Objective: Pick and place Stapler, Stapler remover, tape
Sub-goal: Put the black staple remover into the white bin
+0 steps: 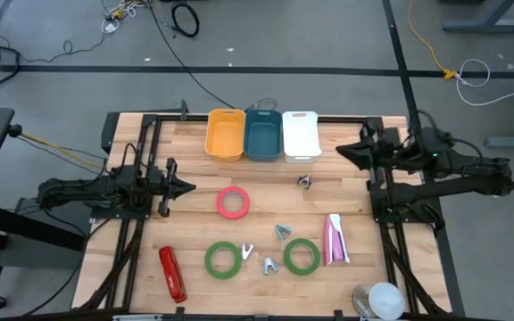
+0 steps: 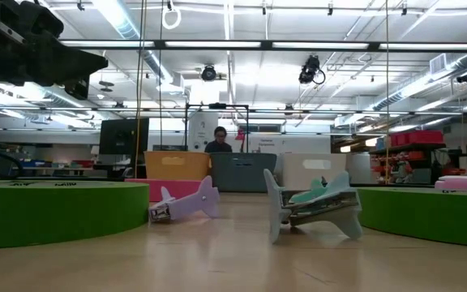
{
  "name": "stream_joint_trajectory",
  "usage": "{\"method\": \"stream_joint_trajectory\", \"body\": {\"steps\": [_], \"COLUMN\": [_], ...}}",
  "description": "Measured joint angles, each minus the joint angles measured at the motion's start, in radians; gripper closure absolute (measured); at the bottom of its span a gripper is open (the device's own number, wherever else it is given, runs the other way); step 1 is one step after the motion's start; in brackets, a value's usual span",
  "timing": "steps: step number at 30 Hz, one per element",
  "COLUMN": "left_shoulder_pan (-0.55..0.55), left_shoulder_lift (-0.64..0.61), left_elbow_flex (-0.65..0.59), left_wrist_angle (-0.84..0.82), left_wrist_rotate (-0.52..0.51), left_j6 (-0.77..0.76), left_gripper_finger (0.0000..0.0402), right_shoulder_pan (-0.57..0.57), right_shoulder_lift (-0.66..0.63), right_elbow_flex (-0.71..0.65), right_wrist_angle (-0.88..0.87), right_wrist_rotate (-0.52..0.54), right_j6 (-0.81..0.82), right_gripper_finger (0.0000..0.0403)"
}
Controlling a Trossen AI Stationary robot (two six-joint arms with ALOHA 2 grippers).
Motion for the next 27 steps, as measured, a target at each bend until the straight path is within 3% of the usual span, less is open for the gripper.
{"method": "stream_joint_trajectory", "body": {"steps": [27], "left_shoulder_pan": [0.0], "left_shoulder_lift": [0.0], "left_elbow_flex": [0.0], "left_wrist_angle": [0.0], "left_wrist_rotate": [0.0], "left_j6": [0.0], "left_gripper_finger": [0.0392], "right_shoulder_pan": [0.0], "right_shoulder_lift": [0.3], "right_elbow_flex": [0.0], "right_wrist_angle": [-0.438], "right_wrist_rotate": [0.0], "right_j6": [-0.353], "right_gripper_finger": [0.0399]}}
